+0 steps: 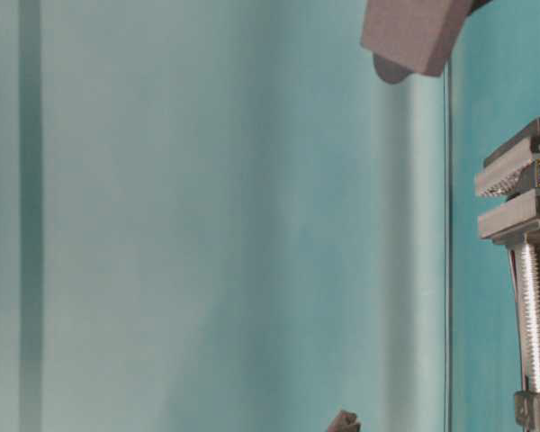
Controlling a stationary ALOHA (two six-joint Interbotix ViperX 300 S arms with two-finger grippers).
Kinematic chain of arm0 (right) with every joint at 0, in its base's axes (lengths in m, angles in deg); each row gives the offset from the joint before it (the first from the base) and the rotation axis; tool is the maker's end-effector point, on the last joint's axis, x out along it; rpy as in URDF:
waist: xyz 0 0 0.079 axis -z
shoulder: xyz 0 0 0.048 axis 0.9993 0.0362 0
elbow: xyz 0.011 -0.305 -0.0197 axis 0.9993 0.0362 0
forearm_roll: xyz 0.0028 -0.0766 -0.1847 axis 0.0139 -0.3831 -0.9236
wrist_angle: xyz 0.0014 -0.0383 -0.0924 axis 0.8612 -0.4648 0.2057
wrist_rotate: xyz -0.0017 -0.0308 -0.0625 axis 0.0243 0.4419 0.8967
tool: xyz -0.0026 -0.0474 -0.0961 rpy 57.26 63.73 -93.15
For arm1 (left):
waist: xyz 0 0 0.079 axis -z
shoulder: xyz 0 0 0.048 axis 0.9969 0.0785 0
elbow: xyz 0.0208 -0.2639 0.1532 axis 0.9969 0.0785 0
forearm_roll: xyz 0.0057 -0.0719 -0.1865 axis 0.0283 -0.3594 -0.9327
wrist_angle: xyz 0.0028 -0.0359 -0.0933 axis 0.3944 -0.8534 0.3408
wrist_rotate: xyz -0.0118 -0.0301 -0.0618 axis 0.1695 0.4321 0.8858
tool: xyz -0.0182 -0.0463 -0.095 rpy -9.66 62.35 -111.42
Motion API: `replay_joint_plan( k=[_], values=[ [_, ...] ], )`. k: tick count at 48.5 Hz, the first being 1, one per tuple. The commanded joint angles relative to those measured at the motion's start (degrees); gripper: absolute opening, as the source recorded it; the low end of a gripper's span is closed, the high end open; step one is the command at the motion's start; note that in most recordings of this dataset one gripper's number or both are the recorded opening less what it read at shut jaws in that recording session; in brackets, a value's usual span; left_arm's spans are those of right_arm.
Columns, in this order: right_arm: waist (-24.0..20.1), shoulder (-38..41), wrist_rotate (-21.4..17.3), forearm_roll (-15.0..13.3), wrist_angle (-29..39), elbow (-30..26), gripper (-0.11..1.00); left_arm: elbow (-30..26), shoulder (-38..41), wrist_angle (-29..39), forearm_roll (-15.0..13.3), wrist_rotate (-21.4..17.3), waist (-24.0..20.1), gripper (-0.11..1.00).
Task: Insert the USB cable into the fixed female connector.
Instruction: 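Carry the held USB plug with the right gripper toward the vise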
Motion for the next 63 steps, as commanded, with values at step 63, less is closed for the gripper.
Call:
replay_joint_plan(
  k=[63],
  values=[
    [0.7, -7.7, 2.9, 20.8, 1.8, 1.1, 0.22, 3.7, -14.0, 10.7, 0.0, 0.3, 1.2, 0.70]
  ],
)
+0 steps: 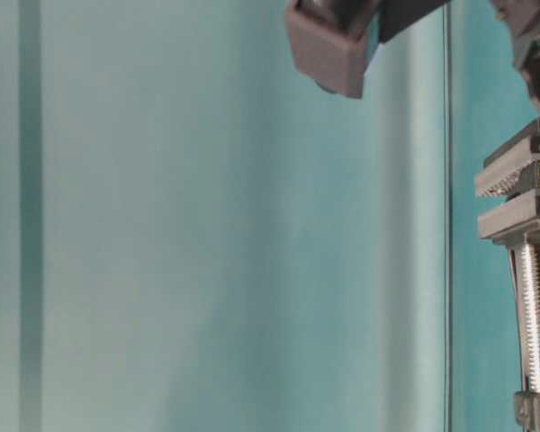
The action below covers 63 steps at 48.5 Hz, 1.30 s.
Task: Insert the USB cable into the fixed female connector.
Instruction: 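Carry the held USB plug with the right gripper toward the vise, then align the USB plug below the blue female port with the right gripper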
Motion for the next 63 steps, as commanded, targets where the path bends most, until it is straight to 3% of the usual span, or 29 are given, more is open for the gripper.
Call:
replay_joint_plan(
  k=[1, 13, 18, 35, 49, 63],
  values=[
    [-0.2, -2.3, 1.6, 4.6, -0.6, -0.1, 0.22, -0.4, -1.4, 1.8, -0.1, 0.2, 0.1, 0.70],
    [-1.6, -2.8, 12.2, 21.4, -0.7, -0.9, 0.22, 1.5, -7.1, 5.3, 0.0, 0.1, 0.1, 0.70],
    [-3.0, -2.6, 14.7, 29.7, -1.1, -1.8, 0.22, 3.1, -9.6, 5.4, 0.0, 0.1, 0.1, 0.70],
    [-8.3, 2.7, 21.0, 52.7, -9.0, -7.1, 0.22, 5.8, -13.8, 6.2, 0.2, -0.2, 0.1, 0.70],
    [-8.7, 5.2, 26.5, 66.2, -15.7, -11.8, 0.22, 5.8, -14.1, 6.9, 0.3, -0.4, 0.6, 0.70],
    [-12.1, 5.3, 32.2, 80.3, -23.8, -15.1, 0.22, 6.5, -14.0, 6.9, 0.3, -0.3, 1.3, 0.70]
  ],
)
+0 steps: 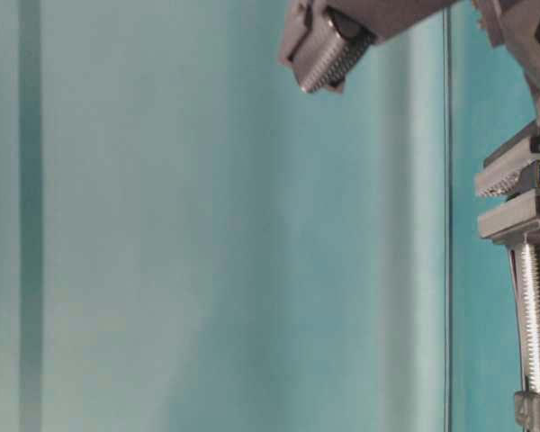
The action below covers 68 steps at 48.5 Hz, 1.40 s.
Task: Insert the USB cable into the fixed female connector.
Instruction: 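Align the USB plug below the blue female port with the right gripper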
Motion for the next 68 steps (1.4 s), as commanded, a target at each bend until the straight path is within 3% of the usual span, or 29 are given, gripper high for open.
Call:
replay_joint_plan(
  k=[1, 13, 30, 38, 52, 68],
  values=[
    [-1.2, -0.9, 0.3, 3.3, -2.1, -2.0, 0.22, -0.4, 0.2, -0.4, 0.3, -0.1, 0.2, 0.70],
    [-3.1, 1.3, 0.7, 10.2, -5.8, -6.9, 0.22, -0.5, 0.2, -0.6, 0.3, 0.0, 0.2, 0.70],
    [-2.8, 2.7, 1.4, 16.2, -14.5, -9.2, 0.22, -0.2, 0.3, -0.3, 0.4, -0.4, 0.5, 0.70],
    [-2.2, 3.8, 1.3, 16.9, -15.0, -9.8, 0.22, 1.2, 0.2, -0.6, 0.4, -0.5, 1.1, 0.70],
    [-2.0, 9.2, 1.4, 17.1, -15.9, -16.4, 0.22, 2.2, 0.1, -0.9, 0.8, -0.7, 1.2, 0.70],
    [-0.8, 9.9, 1.5, 18.4, -20.3, -17.6, 0.22, 4.1, -2.2, -2.3, 0.8, -0.7, 3.4, 0.70]
  ],
)
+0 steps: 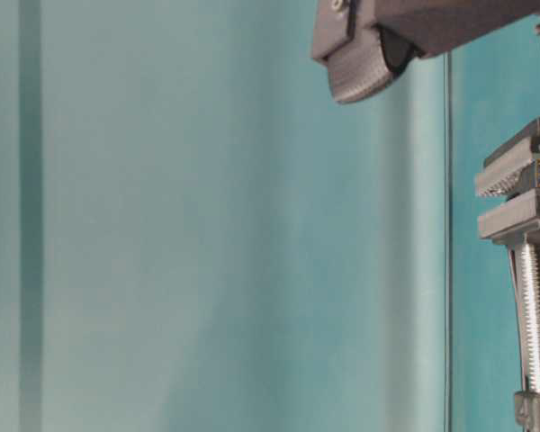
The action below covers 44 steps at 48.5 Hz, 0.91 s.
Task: Insert the USB cable into the fixed female connector.
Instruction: 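Align the USB plug below the blue female port with the right gripper, then push the USB plug up into the female port with the right gripper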
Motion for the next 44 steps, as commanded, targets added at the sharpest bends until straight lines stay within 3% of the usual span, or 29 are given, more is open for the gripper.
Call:
replay_joint_plan(
  k=[1, 25, 44],
  values=[
    [1.0, -1.1, 0.1, 0.0, -1.0, -1.2, 0.22, -0.4, -0.4, -0.6, 0.2, -0.8, 0.8, 0.70],
    [1.8, -0.8, 0.4, -0.1, -2.7, -2.8, 0.22, 1.6, -1.1, -0.6, 0.3, -1.0, 0.8, 0.70],
    [1.7, -1.0, 2.7, -0.2, -3.4, -4.1, 0.22, 2.0, -1.1, -0.6, 0.2, -1.0, 0.8, 0.70]
  ],
)
